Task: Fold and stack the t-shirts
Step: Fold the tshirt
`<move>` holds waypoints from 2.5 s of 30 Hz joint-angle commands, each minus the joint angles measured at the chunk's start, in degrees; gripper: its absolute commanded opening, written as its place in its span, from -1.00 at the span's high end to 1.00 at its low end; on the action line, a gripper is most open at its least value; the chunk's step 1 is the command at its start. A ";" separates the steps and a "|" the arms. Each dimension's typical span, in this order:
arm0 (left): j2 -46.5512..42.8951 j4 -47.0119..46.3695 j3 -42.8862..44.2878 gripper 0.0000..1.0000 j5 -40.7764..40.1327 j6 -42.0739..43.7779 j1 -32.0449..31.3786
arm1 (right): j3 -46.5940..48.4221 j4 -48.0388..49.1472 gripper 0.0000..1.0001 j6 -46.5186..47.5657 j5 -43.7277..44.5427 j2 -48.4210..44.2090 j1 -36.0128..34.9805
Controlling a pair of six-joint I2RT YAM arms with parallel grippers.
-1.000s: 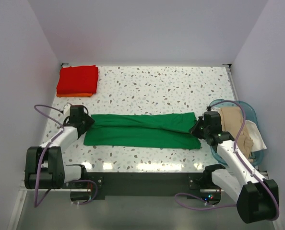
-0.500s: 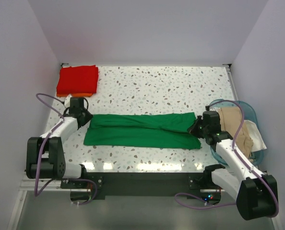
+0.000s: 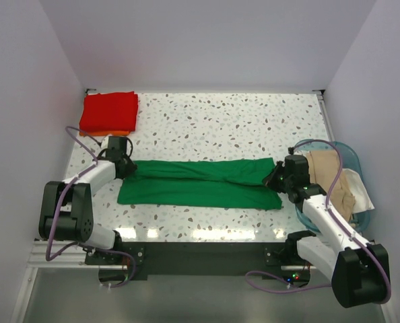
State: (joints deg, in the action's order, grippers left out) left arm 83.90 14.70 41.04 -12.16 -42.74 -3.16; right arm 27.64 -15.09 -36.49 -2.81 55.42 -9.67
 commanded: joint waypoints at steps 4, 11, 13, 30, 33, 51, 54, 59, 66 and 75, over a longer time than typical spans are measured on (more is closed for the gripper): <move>-1.10 -0.72 2.21 0.53 0.56 1.70 -0.53 | -0.48 2.79 1.00 -0.16 -1.15 0.39 0.27; -3.39 -0.72 3.61 0.95 2.05 3.01 -0.53 | -0.13 2.61 1.00 -0.25 -0.97 -0.05 0.27; -4.09 -0.90 3.61 1.00 2.75 3.28 -0.53 | -0.13 2.44 1.00 -0.34 -0.88 -0.48 0.27; -5.68 -8.36 5.28 1.00 4.78 2.23 2.36 | 7.95 3.22 1.00 -0.16 2.37 2.67 0.35; -3.84 -11.00 7.65 1.00 5.48 1.61 2.98 | 12.43 4.36 1.00 0.45 2.63 5.57 0.36; 14.19 -21.03 25.94 1.00 10.40 3.02 5.97 | 39.07 12.46 1.00 5.37 2.90 32.73 3.43; 14.80 -21.55 25.59 1.00 11.02 2.58 6.24 | 40.04 12.28 1.00 5.99 1.14 33.79 3.52; 13.93 -21.99 23.39 1.00 11.20 2.05 6.50 | 36.45 12.81 1.00 5.47 -0.62 32.13 3.52; 10.41 -21.64 16.72 1.00 9.79 -0.15 6.67 | 26.87 11.58 1.00 2.92 -1.76 25.36 3.52; 3.91 -18.31 9.69 1.00 5.66 -2.35 6.76 | 15.79 9.12 1.00 2.39 -3.17 12.62 3.52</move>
State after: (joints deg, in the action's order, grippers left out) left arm 91.42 -3.27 52.10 -3.79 -43.90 3.03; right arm 45.32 -6.37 -33.63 -5.06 72.12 -6.31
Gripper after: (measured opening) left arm 0.013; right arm 0.012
